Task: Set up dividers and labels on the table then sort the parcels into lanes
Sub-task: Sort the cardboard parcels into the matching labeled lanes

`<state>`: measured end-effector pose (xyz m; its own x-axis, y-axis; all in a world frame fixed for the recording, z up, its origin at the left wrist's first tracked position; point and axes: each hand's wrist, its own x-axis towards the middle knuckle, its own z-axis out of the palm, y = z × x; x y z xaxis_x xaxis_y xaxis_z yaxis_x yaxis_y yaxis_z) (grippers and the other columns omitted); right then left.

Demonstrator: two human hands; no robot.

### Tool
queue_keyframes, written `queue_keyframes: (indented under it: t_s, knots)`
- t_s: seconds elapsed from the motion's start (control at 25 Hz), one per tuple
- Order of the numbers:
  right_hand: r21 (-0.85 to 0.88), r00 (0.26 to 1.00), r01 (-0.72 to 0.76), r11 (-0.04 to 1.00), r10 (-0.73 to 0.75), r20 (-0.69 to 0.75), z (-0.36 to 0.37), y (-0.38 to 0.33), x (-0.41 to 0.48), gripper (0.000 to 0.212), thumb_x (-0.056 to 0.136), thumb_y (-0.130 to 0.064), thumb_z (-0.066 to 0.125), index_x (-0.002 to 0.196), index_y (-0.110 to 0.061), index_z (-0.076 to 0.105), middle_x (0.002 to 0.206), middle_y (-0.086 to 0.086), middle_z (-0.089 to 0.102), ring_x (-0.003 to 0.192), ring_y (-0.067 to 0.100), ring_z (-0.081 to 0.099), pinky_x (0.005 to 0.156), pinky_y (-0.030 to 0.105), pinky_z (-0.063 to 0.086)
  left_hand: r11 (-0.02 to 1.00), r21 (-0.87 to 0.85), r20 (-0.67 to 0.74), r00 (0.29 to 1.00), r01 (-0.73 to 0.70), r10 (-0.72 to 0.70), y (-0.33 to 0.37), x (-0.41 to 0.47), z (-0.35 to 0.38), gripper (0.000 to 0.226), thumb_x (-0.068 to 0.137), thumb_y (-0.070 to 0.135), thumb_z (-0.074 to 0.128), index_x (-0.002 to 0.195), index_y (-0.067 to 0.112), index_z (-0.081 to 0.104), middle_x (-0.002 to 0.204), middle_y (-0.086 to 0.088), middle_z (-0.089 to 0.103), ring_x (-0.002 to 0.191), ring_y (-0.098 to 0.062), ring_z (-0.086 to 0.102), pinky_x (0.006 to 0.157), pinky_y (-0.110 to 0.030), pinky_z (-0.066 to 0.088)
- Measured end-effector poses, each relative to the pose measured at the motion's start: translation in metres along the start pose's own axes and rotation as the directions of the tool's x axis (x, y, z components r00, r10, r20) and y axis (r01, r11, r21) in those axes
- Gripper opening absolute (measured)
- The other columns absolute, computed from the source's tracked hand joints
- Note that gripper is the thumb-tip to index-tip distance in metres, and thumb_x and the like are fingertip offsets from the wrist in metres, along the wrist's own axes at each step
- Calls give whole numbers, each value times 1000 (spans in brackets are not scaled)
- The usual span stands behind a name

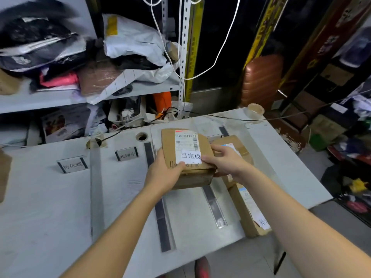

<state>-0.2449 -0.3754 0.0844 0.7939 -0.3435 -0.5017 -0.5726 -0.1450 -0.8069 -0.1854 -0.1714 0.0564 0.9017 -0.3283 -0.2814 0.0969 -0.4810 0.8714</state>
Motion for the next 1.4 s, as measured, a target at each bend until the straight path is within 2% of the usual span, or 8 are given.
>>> queue_keyframes:
  t_s: [0.2,0.32,0.44,0.8,1.0,1.12,1.28,1.4]
  knots:
    - [-51,992,21,998,-14,127,0,22,40,42,94,-24,73,132,-33,58,117,-10,71,100,12,70,70,36,62,984,-15,-43,983,179,-180,-12,12,28,68,88,30,73,147,30,38,135,6,60,116,-16,57,101,-37,49]
    - [-183,989,60,981,-32,147,2,38,59,49,88,-33,75,135,-30,59,123,-7,70,109,18,68,90,45,61,965,-34,-50,964,259,-260,-19,23,43,70,82,30,76,143,32,42,131,7,63,117,-17,60,103,-42,51]
    - [-221,988,72,973,-39,150,6,51,74,54,86,-31,78,136,-22,58,129,-3,69,115,19,66,102,43,55,951,-30,-96,947,306,-308,-23,27,56,68,82,27,75,142,29,43,127,8,64,117,-19,61,101,-40,51]
    - [-298,987,2,954,46,154,29,68,80,62,93,-16,73,147,-18,42,141,1,59,132,24,55,104,35,45,918,-23,-136,908,397,-396,-49,39,79,71,90,8,64,150,21,29,135,-1,59,116,-24,58,91,-36,53]
    - [-297,998,11,955,9,67,44,65,74,67,90,-13,74,146,-18,39,140,5,60,129,27,57,102,35,46,931,14,-206,912,366,-355,-46,37,79,63,87,10,65,143,21,37,134,0,60,111,-23,59,84,-32,48]
    - [-341,988,157,927,-151,43,44,44,68,69,86,-15,76,146,-14,42,147,9,55,140,30,47,110,39,44,965,110,-225,951,240,-211,-21,35,67,62,81,20,70,138,30,47,134,1,58,119,-24,59,88,-33,50]
    - [-449,936,346,824,-334,109,40,3,62,86,87,-26,76,159,-14,31,167,14,26,156,29,21,122,39,27,936,337,-274,962,104,-8,24,26,29,89,87,23,74,160,21,22,162,-3,29,143,-23,38,109,-36,39]
    - [-538,883,463,704,-418,213,37,-26,63,87,89,-30,76,161,-22,28,169,9,20,156,28,19,122,41,25,835,536,-359,929,128,88,37,9,-18,85,92,30,69,160,19,21,163,-1,29,143,-27,38,108,-43,40]
